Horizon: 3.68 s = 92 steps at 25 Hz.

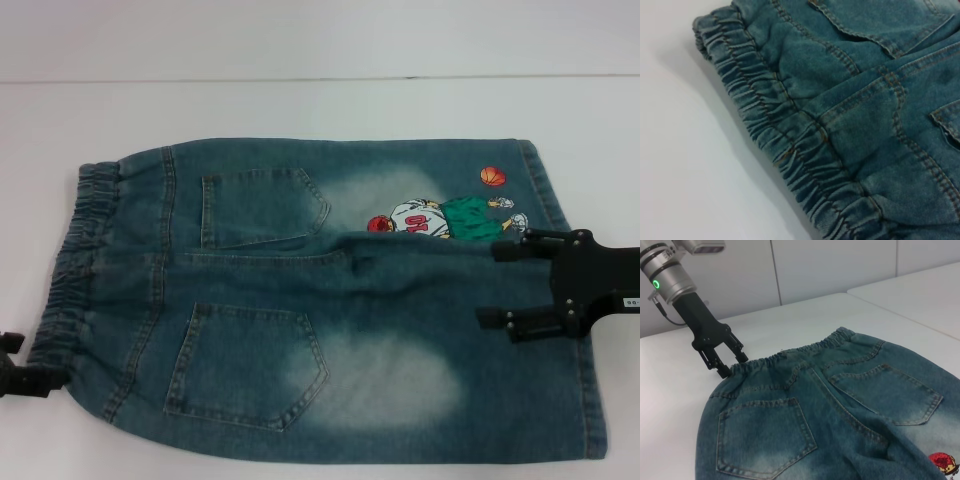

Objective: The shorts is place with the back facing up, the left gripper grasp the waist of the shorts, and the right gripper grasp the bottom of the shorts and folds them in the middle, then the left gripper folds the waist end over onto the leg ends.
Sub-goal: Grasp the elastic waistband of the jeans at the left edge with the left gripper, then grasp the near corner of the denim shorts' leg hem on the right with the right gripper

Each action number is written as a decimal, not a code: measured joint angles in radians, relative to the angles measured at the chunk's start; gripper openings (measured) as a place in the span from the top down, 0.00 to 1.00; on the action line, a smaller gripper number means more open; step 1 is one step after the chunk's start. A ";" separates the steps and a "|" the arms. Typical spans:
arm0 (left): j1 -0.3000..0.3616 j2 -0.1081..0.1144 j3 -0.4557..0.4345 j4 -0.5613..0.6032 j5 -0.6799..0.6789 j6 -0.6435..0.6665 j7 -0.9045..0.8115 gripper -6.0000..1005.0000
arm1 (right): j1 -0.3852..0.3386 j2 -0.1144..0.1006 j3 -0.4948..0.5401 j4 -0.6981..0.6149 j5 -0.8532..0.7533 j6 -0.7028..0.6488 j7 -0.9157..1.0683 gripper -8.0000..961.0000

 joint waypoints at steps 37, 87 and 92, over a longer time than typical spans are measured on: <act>-0.049 -0.001 0.047 0.004 -0.030 0.039 -0.014 0.92 | 0.063 -0.009 -0.005 -0.353 -0.264 -0.258 0.390 0.02; -0.027 -0.003 0.043 0.007 -0.143 0.071 0.012 0.94 | 0.102 0.002 -0.404 -0.275 -0.550 -0.253 0.723 0.08; -0.027 -0.003 0.046 0.006 -0.143 0.071 0.012 0.94 | 0.106 0.001 -0.391 -0.277 -0.549 -0.254 0.721 0.09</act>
